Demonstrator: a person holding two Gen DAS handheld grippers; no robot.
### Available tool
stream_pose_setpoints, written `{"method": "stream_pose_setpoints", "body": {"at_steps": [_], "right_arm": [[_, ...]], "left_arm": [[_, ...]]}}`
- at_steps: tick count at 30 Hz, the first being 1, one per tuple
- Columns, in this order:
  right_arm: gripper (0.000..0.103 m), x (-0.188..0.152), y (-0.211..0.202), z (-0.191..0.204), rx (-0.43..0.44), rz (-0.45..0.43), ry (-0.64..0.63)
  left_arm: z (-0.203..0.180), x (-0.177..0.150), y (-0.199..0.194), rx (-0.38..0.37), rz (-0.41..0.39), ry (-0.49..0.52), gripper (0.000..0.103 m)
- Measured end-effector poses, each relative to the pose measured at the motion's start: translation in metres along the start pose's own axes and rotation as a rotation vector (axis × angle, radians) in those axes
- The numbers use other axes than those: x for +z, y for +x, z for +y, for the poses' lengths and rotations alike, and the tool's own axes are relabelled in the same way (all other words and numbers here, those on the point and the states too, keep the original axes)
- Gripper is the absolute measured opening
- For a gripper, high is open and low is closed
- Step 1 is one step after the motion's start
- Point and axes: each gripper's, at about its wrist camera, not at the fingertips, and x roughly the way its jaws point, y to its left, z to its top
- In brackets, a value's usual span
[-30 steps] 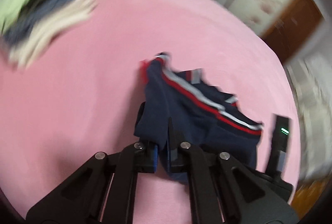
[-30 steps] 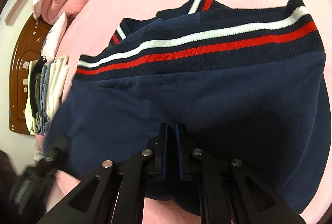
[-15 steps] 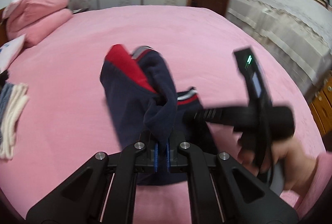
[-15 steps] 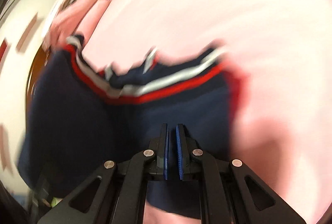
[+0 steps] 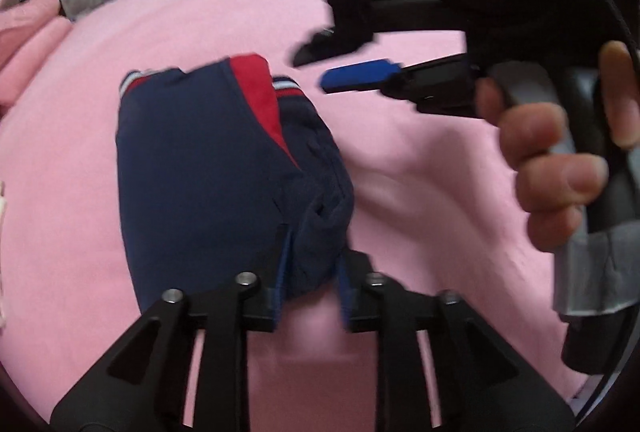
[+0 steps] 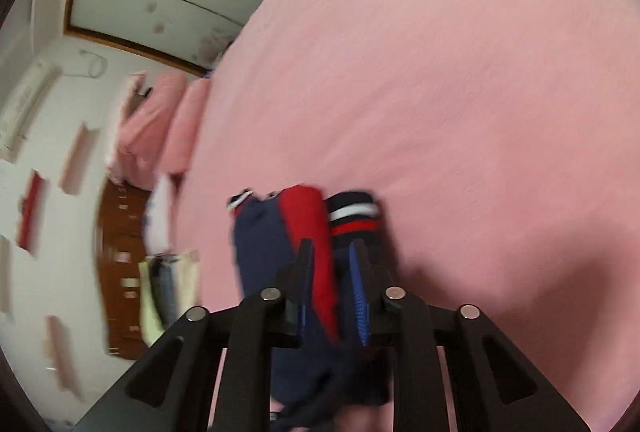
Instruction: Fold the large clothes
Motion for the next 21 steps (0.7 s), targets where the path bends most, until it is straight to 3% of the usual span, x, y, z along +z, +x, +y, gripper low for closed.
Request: {"method": "stream_pose_setpoints", "body": {"at_steps": [2,5,9,10,11,12,16,21], "right_arm": [[0.037,-0.005,0.016,0.010,0.020,0.053,0.002],[0.047,-0.009,0.037,0.021,-0.010,0.114,-0.041],[0.047,-0.008,0.061,0.033,-0.007,0.162,-0.074],[0.042,-0.016,0.071,0.044,-0.010,0.164,-0.097],[0.020,-0.019,0.076,0.052,-0.031,0.154,-0.141],[0.007,-0.021,0.077,0.058,-0.055,0.148,-0.188],[0.005,-0.031,0.061,0.073,-0.027,0.079,-0.212],[0.005,-0.041,0.020,0.058,-0.144,0.026,-0.140]], "left_arm": [[0.007,-0.008,-0.007,-0.051,0.023,-0.025,0.036],[0.013,-0.011,-0.018,-0.066,0.038,-0.047,0.037],[0.028,-0.016,-0.031,-0.050,0.058,-0.091,0.037],[0.035,-0.018,-0.033,-0.040,0.070,-0.111,0.037],[0.043,-0.020,-0.035,-0.024,0.083,-0.131,0.037],[0.051,-0.025,-0.039,-0.011,0.090,-0.149,0.037],[0.080,-0.033,-0.045,0.023,0.117,-0.250,0.037],[0.119,-0.047,-0.049,0.053,0.124,-0.356,0.037]]}}
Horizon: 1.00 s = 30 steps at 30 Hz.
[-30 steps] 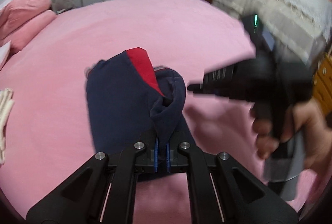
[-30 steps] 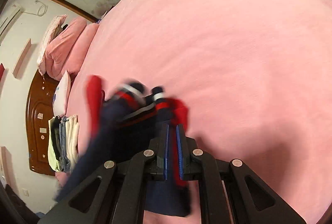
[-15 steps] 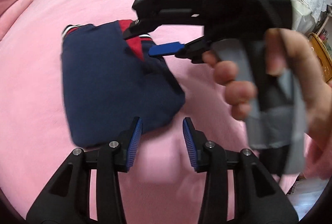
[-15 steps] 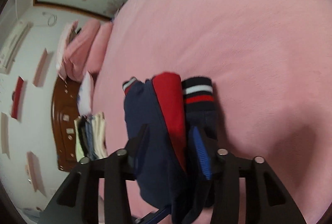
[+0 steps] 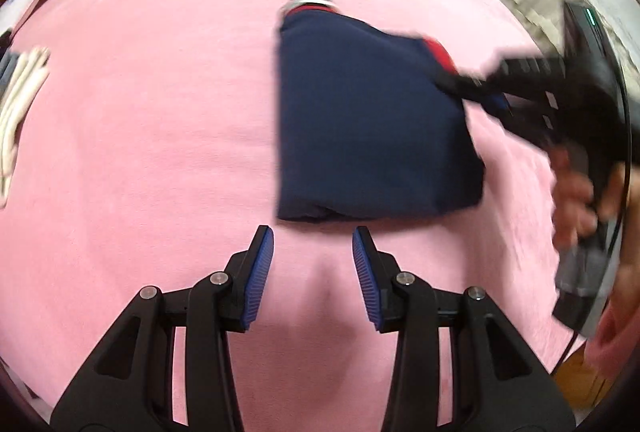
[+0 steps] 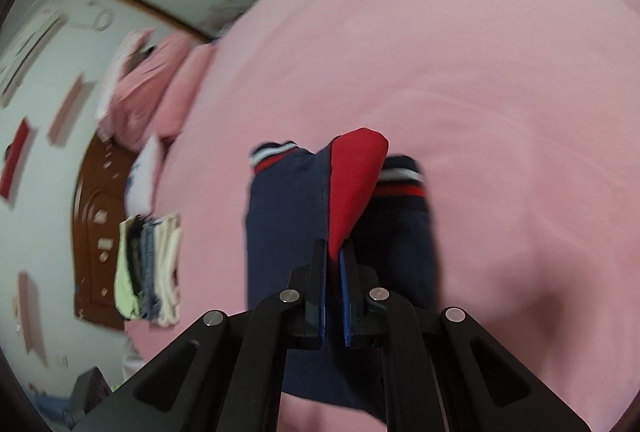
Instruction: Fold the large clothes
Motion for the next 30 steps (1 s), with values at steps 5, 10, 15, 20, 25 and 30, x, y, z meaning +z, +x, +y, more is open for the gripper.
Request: {"method": "stream_pose_setpoints", "body": {"at_steps": [5,10,15,20,25,30], "right_arm": [[0.022,-0.015,0.008,-0.020,-0.121,0.042,0.054],[0.066,-0.012,0.007,-0.032,-0.091,0.028,0.100],[0.076,-0.010,0.018,-0.031,-0.077,0.062,0.143],[0.029,-0.003,0.020,-0.021,-0.116,0.073,0.103],[0.016,-0.001,0.039,0.014,-0.024,0.089,0.035],[0.007,0.004,0.043,0.033,-0.008,0.083,-0.018]], "left_arm": [[0.024,0.012,0.006,0.038,-0.006,-0.058,0.037],[0.020,0.010,-0.001,0.065,-0.028,-0.058,0.037],[0.028,0.006,0.001,0.061,-0.013,-0.078,0.037],[0.029,0.015,-0.003,0.071,-0.019,-0.081,0.037],[0.038,0.017,-0.005,0.063,-0.021,-0.100,0.037],[0.047,0.018,-0.004,0.071,-0.008,-0.119,0.037]]}}
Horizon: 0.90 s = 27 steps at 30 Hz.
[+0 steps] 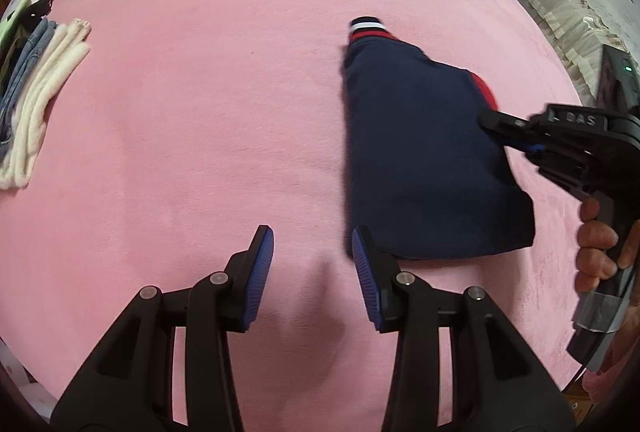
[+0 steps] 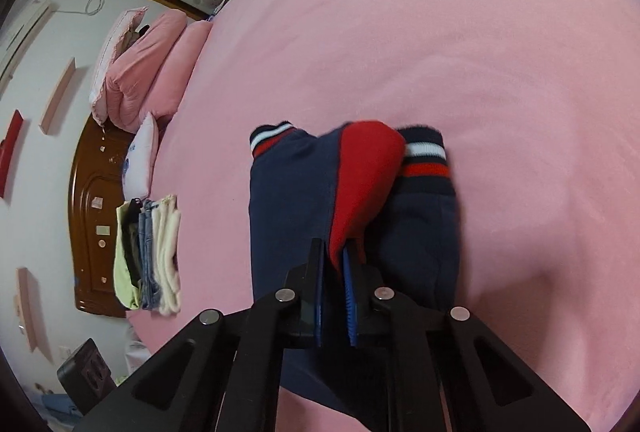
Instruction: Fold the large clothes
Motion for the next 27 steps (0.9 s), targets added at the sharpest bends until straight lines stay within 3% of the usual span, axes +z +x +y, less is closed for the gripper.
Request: {"method": "stream_pose_setpoints", "body": {"at_steps": [4,7,11,18,22,24,27], "right_arm": [[0.005,-0.003,-0.021,-0.008,-0.074,-0.045,0.030],[0.005,-0.013,-0.033,-0.030,-0.172,-0.001,0.077],[0.006,-0.020,-0.022,-0.043,-0.208,0.020,0.106],[0.018,-0.029,-0.029,-0.004,-0.372,-0.032,-0.030],[0.027,-0.047,-0.047,-0.002,-0.331,-0.013,-0.035],[0.037,-0.062,-0.054,-0.003,-0.336,-0.018,-0.036],[0.044,-0.082,-0.056,0.001,-0.353,0.003,-0.016]], "left_arm": [[0.004,0.003,-0.002,-0.001,0.000,-0.013,0.037],[0.004,0.008,-0.003,-0.001,-0.007,-0.001,0.037],[-0.003,0.014,-0.002,0.005,-0.004,0.040,0.037],[-0.025,0.014,-0.006,0.015,0.031,0.129,0.037],[-0.036,0.003,-0.008,0.019,0.074,0.136,0.038],[-0.044,-0.006,-0.009,0.017,0.098,0.131,0.038],[-0.049,-0.014,-0.005,0.033,0.139,0.127,0.038]]}}
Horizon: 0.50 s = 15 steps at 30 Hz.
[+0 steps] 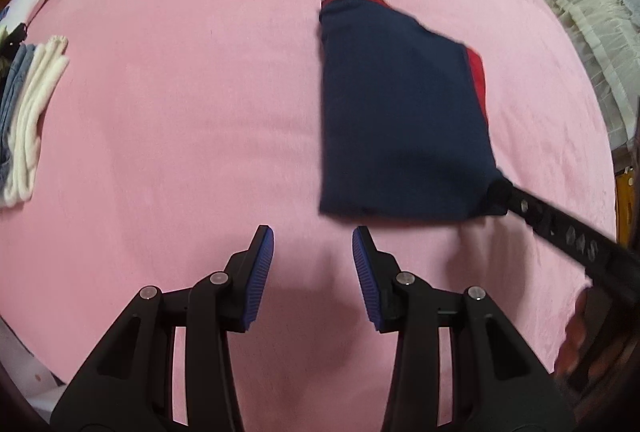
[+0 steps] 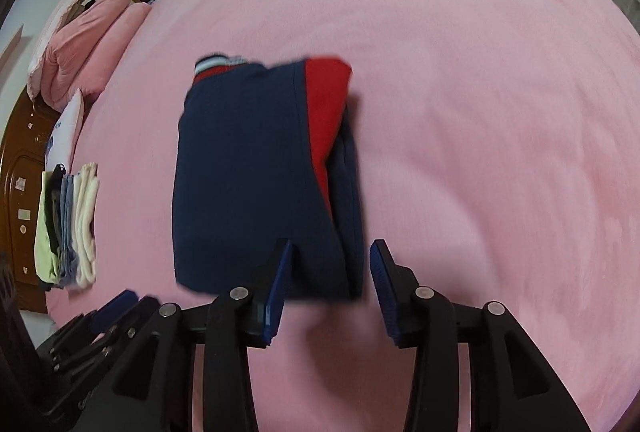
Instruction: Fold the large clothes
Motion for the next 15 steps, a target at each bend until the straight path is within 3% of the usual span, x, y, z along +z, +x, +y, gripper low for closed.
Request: {"method": "stream_pose_setpoints", "body": {"at_steps": [6,9,15], "right_arm": [[0.069,-0.034,-0.015,0.009,0.008,0.054,-0.013],[0.075,-0.049,-0.037,0.005,0.011,0.048,-0.009],[0.086,-0.036,-0.060,0.010,0.015,0.017,-0.018]], "left_arm": [[-0.015,-0.002,0.003,0.097,0.060,0.074,0.040],[-0.017,0.001,-0.005,0.083,0.065,0.068,0.057],[-0.019,0.005,-0.021,0.054,0.061,0.056,0.061]]}}
